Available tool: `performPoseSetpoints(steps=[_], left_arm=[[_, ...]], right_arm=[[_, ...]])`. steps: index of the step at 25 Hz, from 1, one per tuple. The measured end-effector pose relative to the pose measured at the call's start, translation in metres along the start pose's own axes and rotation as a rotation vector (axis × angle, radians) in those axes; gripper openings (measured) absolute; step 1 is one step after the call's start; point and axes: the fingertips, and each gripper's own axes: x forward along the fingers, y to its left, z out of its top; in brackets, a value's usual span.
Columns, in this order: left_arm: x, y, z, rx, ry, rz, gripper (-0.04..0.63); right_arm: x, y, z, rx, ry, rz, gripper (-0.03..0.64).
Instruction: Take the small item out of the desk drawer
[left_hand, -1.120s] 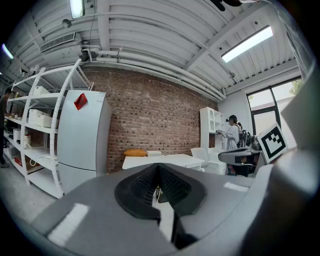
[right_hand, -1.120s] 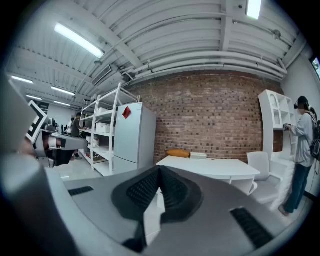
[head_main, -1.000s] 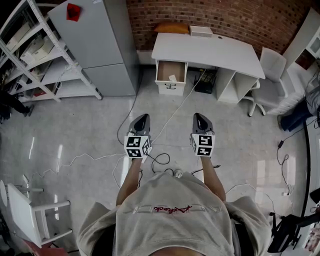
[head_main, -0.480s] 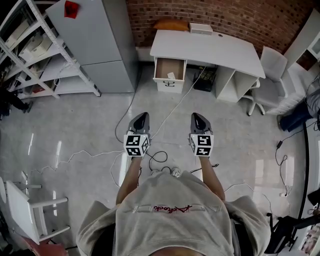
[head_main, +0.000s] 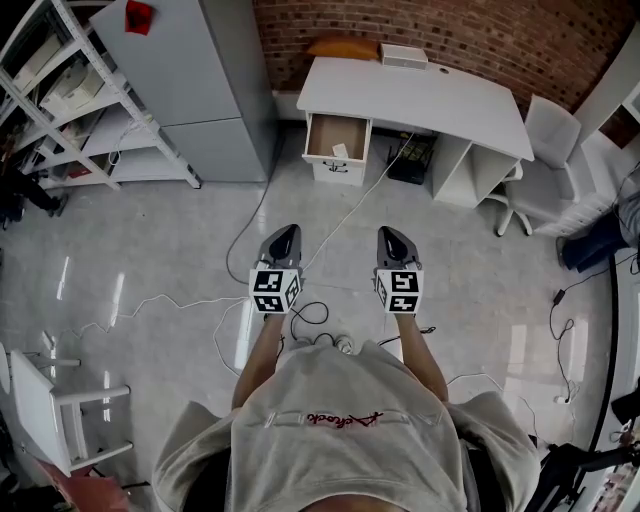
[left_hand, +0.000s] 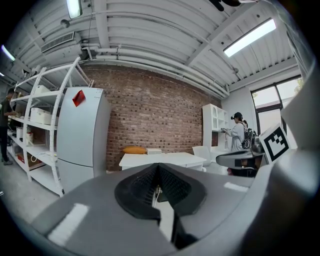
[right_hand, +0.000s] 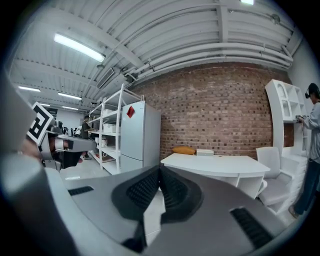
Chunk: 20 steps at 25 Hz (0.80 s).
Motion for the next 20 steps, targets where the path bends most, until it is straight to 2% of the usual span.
performPoseSetpoints(steps=[10,20], left_arm=[[0.007,-0.009,-0.013,-0.008,0.024,0.035,0.009],[0.023,-0.011,-0.019,-0.01,0.031,0.032,0.009]], right_arm=[[0.005,-0.014,-0.013,0.0,0.017,0.039,0.011],[0.017,-0.026,-0.023,-0.009,0.04,0.044,0.011]])
